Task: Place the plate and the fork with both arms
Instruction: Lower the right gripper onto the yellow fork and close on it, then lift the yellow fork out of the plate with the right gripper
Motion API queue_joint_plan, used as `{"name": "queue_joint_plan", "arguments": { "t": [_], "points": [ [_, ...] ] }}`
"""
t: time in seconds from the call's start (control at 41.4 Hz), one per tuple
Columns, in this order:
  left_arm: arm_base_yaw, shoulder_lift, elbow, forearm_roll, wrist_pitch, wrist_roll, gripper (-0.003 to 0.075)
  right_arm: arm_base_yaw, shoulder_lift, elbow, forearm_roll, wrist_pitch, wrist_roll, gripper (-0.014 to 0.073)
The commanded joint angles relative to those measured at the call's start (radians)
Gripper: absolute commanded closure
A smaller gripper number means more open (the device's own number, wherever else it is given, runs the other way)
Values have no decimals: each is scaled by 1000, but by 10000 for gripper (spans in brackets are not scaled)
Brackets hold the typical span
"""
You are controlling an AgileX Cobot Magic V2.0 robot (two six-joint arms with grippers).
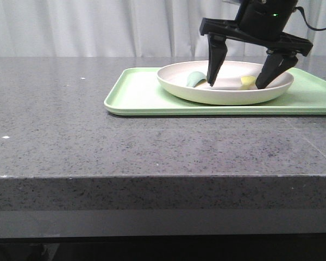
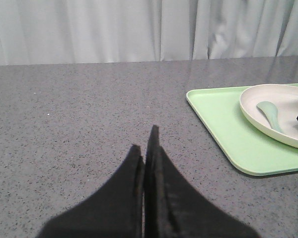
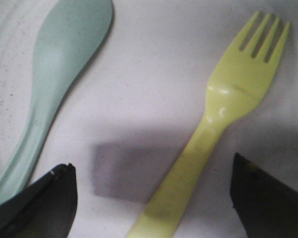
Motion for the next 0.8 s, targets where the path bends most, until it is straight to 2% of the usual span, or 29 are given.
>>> {"name": "queue_joint_plan", "arguments": {
  "t": [0.0,0.193,0.314,0.435,0.508,0.653,0.774],
  "points": [
    [-1,6,-27,-1,-81,-1,738,-3,-33,-32,-3,-19,0,-49],
    [-1,6,-27,-1,-81,-1,738,-3,-26,-32,-3,-12,2,-26],
    [-1,6,-27,-1,-81,-1,738,-3,-26,-39,-3,1,8,124],
    [-1,6,-27,-1,-81,-1,738,-3,-27,-45,-3,11,8,370],
    [-1,6,-27,-1,-81,-1,738,-3,-30,-45,-3,11,8,475],
    [-1,6,-27,-1,-81,-1,738,-3,-31,-47,-3,11,8,582],
    [-1,6,-27,-1,-81,-1,738,-3,-31,-47,-3,11,8,592]
  ]
}}
